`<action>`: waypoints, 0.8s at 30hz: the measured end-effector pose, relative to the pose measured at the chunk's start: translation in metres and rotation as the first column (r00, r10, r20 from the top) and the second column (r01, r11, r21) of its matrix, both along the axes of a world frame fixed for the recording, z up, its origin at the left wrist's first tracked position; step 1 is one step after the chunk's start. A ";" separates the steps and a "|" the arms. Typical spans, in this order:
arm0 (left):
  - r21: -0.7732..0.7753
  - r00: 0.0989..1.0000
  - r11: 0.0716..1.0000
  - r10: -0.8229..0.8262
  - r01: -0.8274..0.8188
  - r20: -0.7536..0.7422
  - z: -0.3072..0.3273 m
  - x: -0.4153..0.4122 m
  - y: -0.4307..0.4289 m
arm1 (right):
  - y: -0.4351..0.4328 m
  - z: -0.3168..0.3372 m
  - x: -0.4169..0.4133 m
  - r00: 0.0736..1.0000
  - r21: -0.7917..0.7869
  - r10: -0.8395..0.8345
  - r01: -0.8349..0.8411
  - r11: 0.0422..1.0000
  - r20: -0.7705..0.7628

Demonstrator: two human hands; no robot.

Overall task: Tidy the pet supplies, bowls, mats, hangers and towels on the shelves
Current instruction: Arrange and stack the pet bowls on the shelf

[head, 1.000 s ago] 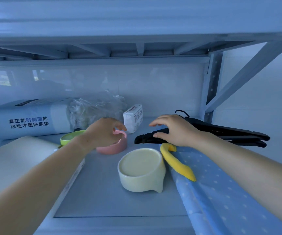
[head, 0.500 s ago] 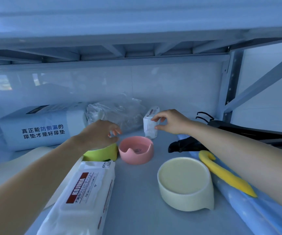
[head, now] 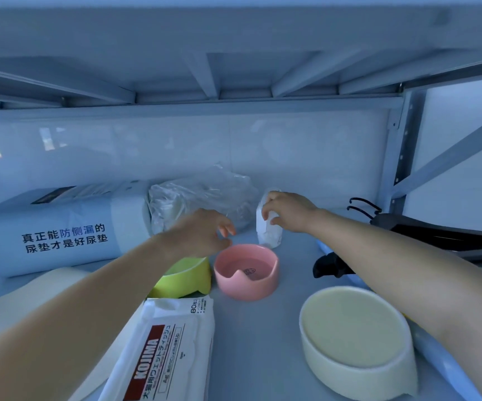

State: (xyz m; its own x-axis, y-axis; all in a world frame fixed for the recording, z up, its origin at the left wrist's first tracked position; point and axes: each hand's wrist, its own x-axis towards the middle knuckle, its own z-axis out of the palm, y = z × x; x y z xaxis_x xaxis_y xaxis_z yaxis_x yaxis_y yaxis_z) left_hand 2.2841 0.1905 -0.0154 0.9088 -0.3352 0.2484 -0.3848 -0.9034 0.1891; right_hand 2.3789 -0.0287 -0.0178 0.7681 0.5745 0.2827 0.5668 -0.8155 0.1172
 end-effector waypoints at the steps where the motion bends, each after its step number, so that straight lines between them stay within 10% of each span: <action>1: 0.001 1.000 1.000 -0.006 0.006 -0.008 -0.001 0.003 -0.002 | 0.001 0.001 0.001 1.000 0.009 0.005 -0.005 1.000 0.012; 24: -0.006 0.999 1.000 0.003 -0.003 0.036 -0.024 0.079 -0.090 | -0.074 -0.007 -0.010 0.970 0.601 0.025 0.130 0.789 -0.243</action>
